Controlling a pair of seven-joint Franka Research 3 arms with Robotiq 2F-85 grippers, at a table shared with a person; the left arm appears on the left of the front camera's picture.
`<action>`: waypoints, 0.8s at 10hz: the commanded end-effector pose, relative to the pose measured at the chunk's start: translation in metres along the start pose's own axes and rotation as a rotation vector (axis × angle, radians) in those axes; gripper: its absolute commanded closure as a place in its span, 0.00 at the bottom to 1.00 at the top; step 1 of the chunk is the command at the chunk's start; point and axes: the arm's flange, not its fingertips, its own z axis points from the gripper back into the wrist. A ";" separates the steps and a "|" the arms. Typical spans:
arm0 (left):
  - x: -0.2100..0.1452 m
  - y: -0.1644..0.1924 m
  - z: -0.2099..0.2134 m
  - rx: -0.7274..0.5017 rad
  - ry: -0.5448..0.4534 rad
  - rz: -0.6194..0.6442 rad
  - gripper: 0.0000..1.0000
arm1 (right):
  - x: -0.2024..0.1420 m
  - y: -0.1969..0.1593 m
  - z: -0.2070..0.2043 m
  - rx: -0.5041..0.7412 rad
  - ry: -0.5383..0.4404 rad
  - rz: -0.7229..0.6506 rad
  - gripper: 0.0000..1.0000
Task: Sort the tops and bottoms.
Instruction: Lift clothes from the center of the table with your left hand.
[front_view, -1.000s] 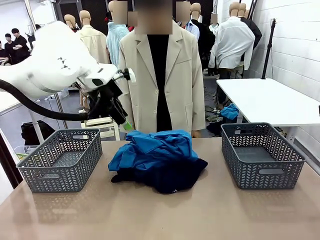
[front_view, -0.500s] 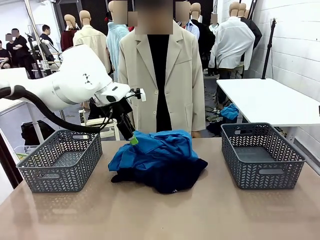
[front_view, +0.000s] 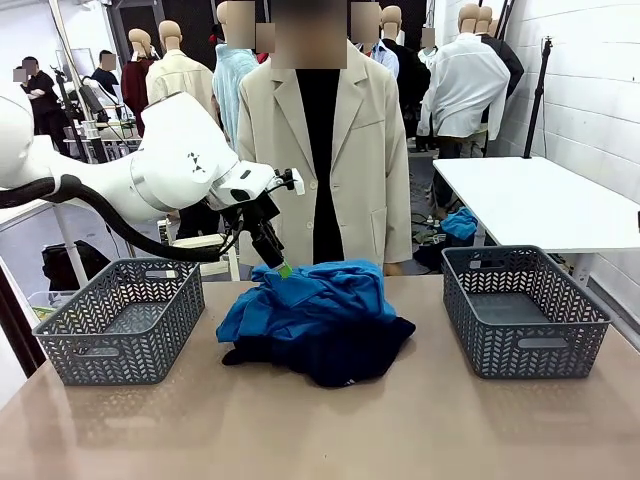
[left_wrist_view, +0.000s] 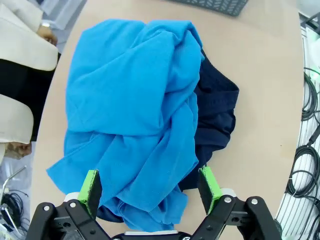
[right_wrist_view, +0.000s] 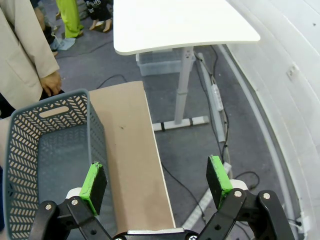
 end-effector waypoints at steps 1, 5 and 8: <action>0.000 0.000 0.001 0.000 0.000 0.000 0.00 | -0.001 -0.001 0.000 0.005 0.008 -0.012 0.00; -0.002 0.009 -0.018 -0.033 0.058 0.006 0.00 | -0.001 -0.001 0.000 0.005 0.008 -0.012 0.00; -0.007 0.015 -0.029 -0.037 0.081 0.020 0.00 | -0.001 -0.001 0.000 0.005 0.008 -0.012 0.00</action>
